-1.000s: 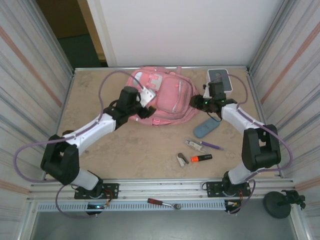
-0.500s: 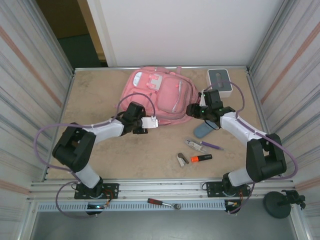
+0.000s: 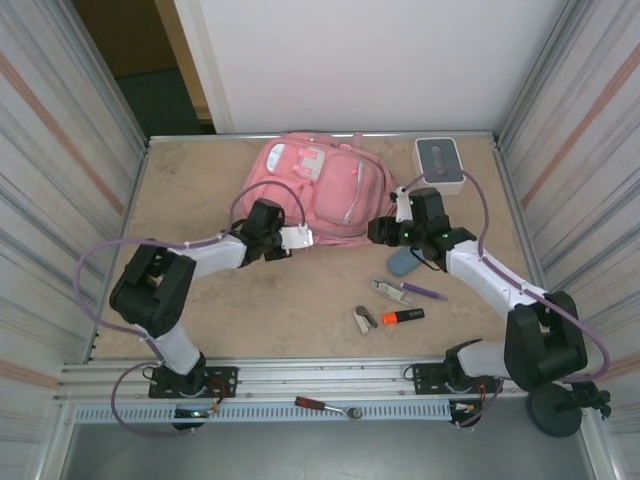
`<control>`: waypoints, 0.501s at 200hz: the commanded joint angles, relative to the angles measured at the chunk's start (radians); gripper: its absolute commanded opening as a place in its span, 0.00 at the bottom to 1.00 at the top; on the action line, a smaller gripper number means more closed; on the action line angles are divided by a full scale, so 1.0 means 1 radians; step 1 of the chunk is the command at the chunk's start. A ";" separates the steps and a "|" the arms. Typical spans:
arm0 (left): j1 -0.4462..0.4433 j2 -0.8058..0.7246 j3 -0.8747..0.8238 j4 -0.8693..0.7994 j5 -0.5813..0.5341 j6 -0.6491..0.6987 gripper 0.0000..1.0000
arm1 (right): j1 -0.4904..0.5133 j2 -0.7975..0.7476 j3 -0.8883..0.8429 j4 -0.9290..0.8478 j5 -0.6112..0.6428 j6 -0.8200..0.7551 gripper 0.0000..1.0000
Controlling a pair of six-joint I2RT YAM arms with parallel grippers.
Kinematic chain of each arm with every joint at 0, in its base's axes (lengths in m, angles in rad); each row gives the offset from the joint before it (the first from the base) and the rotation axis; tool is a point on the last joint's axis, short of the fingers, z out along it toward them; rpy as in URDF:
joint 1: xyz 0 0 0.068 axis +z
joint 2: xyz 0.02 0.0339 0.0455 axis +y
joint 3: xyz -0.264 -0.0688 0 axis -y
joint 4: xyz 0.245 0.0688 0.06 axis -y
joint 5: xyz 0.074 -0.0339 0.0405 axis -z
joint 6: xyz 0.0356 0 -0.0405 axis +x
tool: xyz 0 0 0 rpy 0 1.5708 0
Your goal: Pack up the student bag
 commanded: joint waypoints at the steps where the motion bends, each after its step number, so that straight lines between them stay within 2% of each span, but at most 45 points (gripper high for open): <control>1: 0.051 -0.111 0.081 -0.179 0.253 -0.165 0.00 | 0.086 -0.042 -0.024 0.109 -0.007 -0.178 0.52; 17: 0.075 -0.145 0.118 -0.244 0.327 -0.219 0.00 | 0.157 -0.042 -0.075 0.241 0.034 -0.260 0.53; 47: 0.085 -0.176 0.140 -0.250 0.377 -0.288 0.00 | 0.309 0.005 -0.180 0.520 0.139 -0.363 0.51; 79: 0.108 -0.190 0.169 -0.250 0.442 -0.367 0.00 | 0.485 0.154 -0.195 0.716 0.349 -0.464 0.49; 100: 0.117 -0.196 0.188 -0.258 0.469 -0.401 0.00 | 0.535 0.253 -0.204 0.861 0.439 -0.477 0.48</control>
